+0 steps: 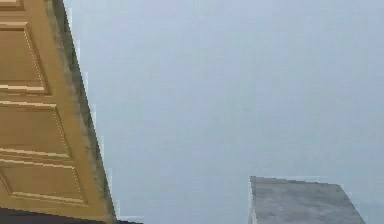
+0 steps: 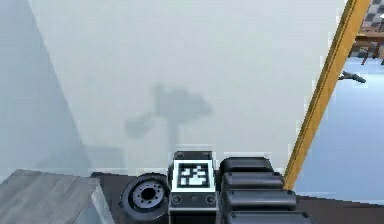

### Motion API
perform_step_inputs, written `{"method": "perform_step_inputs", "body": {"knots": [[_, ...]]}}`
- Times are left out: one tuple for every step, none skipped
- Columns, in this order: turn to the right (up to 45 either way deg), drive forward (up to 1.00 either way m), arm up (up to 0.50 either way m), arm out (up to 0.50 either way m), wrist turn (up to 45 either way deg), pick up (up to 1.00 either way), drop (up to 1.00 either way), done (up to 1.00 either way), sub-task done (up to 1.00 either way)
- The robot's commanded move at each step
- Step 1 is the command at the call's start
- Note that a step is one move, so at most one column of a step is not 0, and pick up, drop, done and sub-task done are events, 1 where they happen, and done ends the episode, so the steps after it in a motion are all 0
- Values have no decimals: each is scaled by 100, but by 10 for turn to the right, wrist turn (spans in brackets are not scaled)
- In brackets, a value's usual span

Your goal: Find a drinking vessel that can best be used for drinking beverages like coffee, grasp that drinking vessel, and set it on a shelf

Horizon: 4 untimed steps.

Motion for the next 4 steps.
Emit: {"method": "perform_step_inputs", "body": {"knots": [[0,25,0,0,0,0,0,0,0],[-60,0,0,0,0,0,0,0,0],[0,30,0,0,0,0,0,0,0],[60,0,0,0,0,0,0,0,0]]}}
